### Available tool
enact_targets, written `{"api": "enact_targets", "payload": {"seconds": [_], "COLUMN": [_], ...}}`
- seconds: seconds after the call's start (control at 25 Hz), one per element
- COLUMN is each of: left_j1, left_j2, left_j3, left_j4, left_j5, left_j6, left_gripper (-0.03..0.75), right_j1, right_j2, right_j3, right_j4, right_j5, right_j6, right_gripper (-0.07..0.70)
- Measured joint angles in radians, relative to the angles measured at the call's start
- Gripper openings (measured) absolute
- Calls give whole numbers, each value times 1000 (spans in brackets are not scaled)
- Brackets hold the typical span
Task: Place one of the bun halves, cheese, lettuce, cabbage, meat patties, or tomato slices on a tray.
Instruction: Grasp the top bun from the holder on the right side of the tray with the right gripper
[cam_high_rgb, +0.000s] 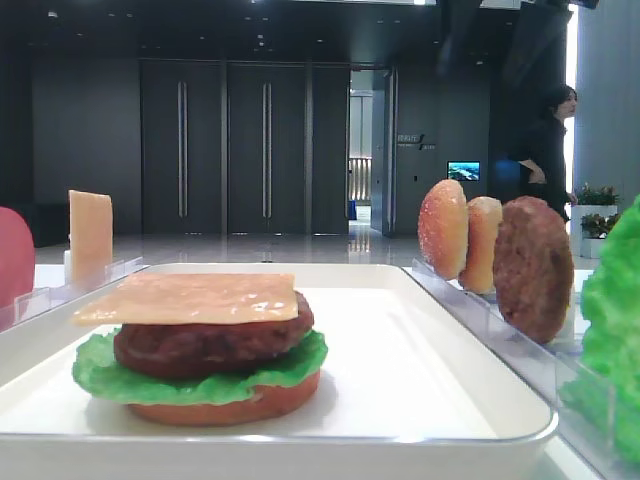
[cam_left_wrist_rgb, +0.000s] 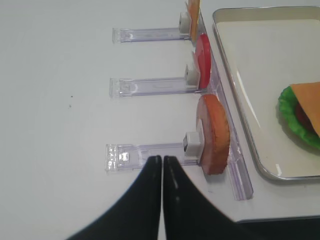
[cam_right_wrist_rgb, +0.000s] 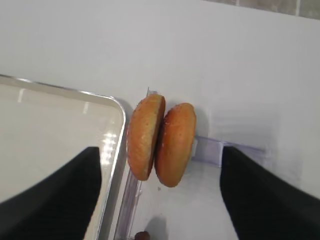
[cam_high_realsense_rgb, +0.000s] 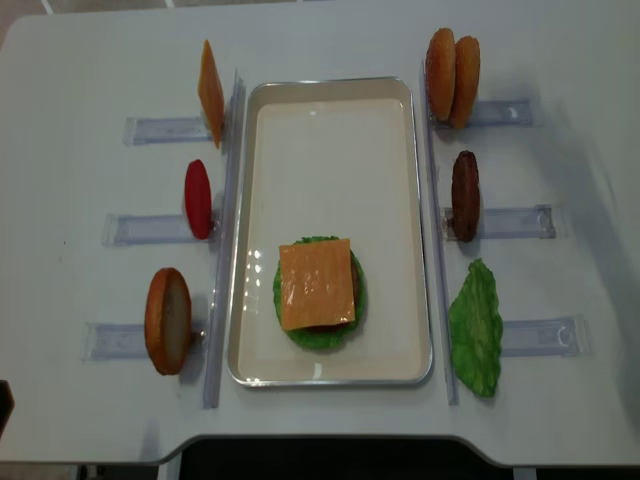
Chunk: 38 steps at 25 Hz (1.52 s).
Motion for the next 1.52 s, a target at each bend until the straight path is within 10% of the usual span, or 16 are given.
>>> {"api": "enact_targets", "payload": {"seconds": [1.52], "left_j1": [0], "left_j2": [0], "left_j3": [0], "left_j4": [0], "left_j5": [0], "left_j6": [0], "left_gripper": [0], "right_j1": [52], "right_j2": [145], "right_j3": [0], "right_j4": [13], "right_j5": [-73], "right_j6": [138], "right_gripper": [479]}}
